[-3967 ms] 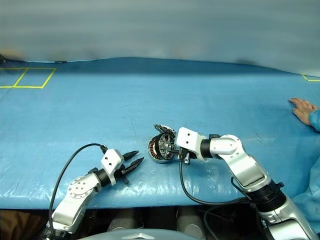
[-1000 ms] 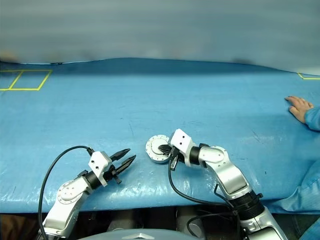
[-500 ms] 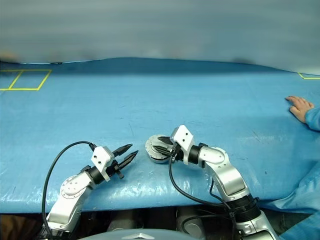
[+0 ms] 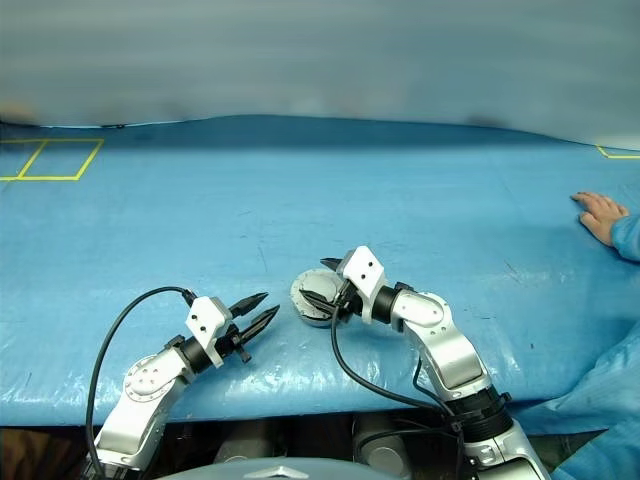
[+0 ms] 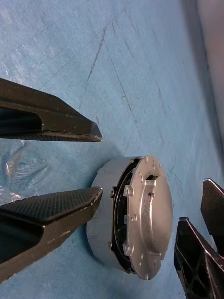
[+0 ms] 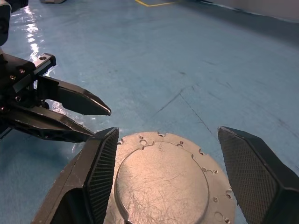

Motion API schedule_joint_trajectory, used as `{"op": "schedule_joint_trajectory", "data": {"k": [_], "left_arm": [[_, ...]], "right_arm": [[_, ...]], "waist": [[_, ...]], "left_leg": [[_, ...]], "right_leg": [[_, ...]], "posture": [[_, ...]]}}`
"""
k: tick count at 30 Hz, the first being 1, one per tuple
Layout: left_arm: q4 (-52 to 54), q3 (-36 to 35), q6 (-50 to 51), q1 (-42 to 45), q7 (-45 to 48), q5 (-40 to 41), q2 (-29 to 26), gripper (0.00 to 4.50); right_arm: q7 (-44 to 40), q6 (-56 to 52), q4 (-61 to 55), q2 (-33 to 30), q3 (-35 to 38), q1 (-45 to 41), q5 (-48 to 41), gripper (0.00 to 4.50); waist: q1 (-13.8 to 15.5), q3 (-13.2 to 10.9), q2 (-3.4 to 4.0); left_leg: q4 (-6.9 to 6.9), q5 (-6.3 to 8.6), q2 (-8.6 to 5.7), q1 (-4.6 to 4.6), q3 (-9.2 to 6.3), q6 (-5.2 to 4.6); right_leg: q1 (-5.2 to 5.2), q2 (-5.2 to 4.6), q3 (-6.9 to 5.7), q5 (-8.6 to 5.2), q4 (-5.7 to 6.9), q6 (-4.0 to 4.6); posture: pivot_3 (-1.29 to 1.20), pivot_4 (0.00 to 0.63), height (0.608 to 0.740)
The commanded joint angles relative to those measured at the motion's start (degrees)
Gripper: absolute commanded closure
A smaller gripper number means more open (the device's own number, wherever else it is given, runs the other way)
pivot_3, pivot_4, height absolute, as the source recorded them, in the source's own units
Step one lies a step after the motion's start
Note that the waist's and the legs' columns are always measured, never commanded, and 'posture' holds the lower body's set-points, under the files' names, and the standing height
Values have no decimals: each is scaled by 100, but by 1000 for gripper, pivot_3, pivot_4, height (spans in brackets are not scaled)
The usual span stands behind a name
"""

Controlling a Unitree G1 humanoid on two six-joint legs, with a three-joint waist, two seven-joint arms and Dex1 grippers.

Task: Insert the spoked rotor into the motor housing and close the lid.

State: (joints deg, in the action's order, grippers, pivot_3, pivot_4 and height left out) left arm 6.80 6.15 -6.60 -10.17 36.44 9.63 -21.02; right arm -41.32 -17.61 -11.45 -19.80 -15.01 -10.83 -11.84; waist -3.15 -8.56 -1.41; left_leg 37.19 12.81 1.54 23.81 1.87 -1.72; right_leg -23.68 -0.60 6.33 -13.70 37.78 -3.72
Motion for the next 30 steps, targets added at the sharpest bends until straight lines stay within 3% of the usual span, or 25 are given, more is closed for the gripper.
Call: {"op": "schedule_joint_trajectory", "data": {"k": [1,30], "left_arm": [[243,10,-16,-15,13,3,-35,2876],[22,-2,-187,65,20,-147,1,2876]], "right_arm": [[-8,92,-47,12,-38,15,31,956],[-85,76,431,117,-313,59,326,956]], "waist": [[-2,0,0],[-29,0,0]], "left_leg": [[0,0,0,0,0,0],[-1,0,0,-1,0,0]], "right_leg": [[0,0,0,0,0,0],[1,1,0,1,0,3]], "posture": [[0,150,740],[0,150,740]]}}
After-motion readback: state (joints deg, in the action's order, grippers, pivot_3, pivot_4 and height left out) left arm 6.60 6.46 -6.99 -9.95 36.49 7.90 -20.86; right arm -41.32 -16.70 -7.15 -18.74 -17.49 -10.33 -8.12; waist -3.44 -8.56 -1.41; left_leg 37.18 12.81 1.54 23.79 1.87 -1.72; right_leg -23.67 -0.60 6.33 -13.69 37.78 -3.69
